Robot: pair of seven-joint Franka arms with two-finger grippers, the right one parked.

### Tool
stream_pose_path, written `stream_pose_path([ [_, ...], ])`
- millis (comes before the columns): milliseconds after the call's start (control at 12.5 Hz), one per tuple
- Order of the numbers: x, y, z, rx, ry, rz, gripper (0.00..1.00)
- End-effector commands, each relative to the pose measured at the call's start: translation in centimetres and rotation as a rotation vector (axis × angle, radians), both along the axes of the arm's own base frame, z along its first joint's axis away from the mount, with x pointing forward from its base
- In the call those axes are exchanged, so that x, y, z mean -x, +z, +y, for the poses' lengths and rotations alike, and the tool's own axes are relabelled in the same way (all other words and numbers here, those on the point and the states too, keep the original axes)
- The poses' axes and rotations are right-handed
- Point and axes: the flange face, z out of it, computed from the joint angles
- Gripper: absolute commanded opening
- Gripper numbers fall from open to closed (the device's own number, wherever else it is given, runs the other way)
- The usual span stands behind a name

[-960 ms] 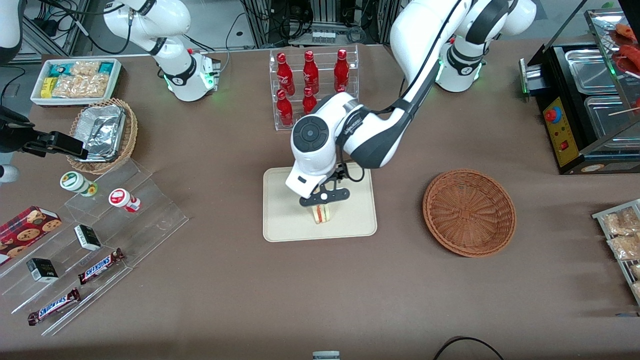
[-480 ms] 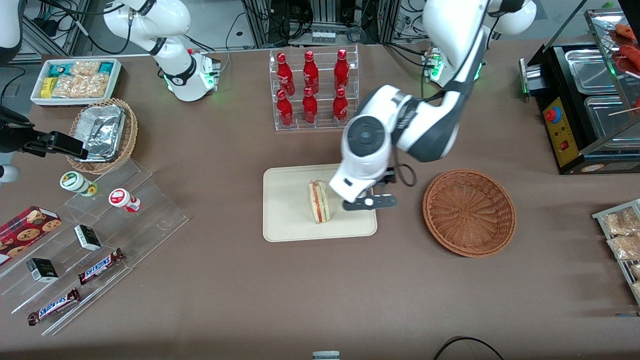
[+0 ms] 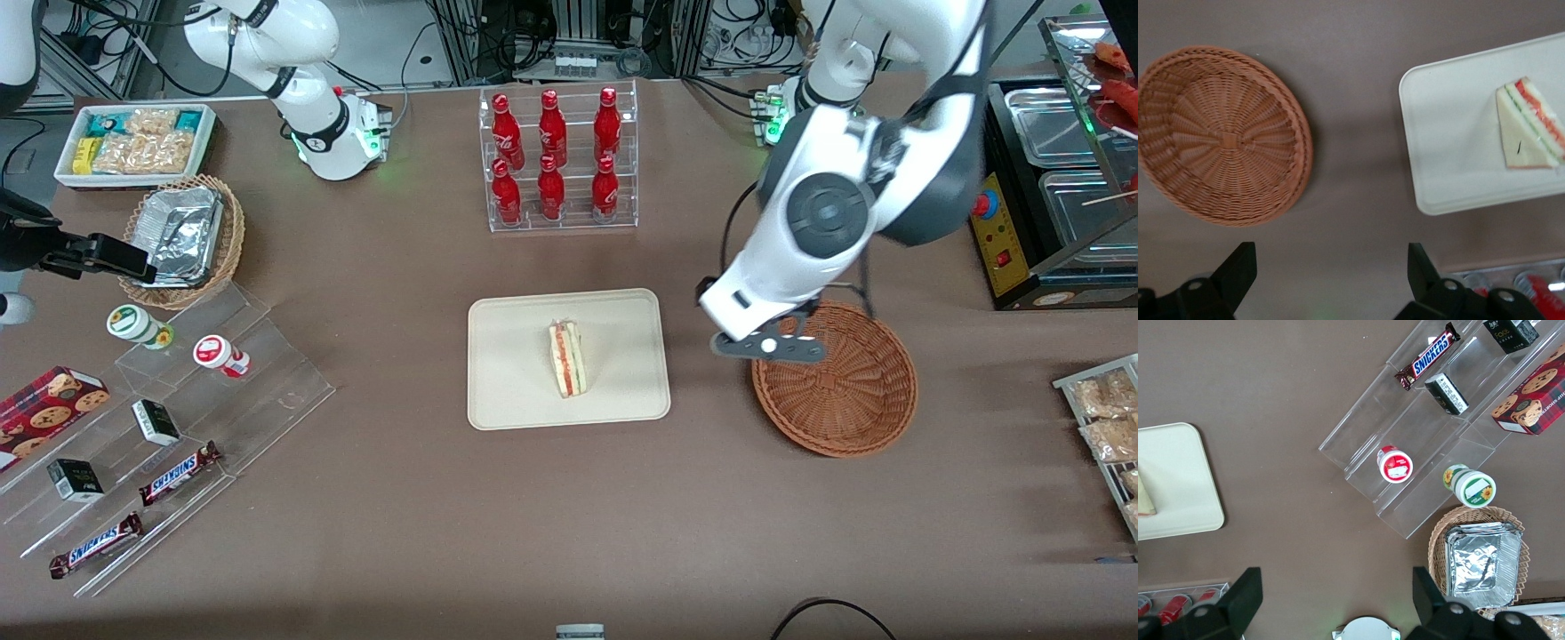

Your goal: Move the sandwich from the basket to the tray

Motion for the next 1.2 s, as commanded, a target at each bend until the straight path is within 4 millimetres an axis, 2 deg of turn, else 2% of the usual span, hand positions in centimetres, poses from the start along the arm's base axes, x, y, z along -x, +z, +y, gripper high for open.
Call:
stream_pose_path([
  [0, 0.9, 3.0, 4.4, 0.043, -0.117, 0.026, 1.0],
  [160, 0.7, 4.6, 6.9, 0.051, -0.106, 0.015, 1.0],
  [400, 1.4, 6.7, 8.5, -0.015, -0.115, 0.03, 1.0],
  [560, 2.5, 8.8, 9.6, 0.006, -0.114, 0.014, 1.0],
  [880, 2.7, 9.4, 9.9, 0.013, -0.111, 0.015, 1.0],
  [960, 2.1, 9.2, 12.2, 0.02, -0.074, 0.02, 1.0],
  [1040, 2.2, 9.1, 11.6, 0.028, -0.117, 0.025, 1.0],
  [1120, 1.9, 9.1, 12.7, 0.034, -0.113, 0.029, 1.0],
])
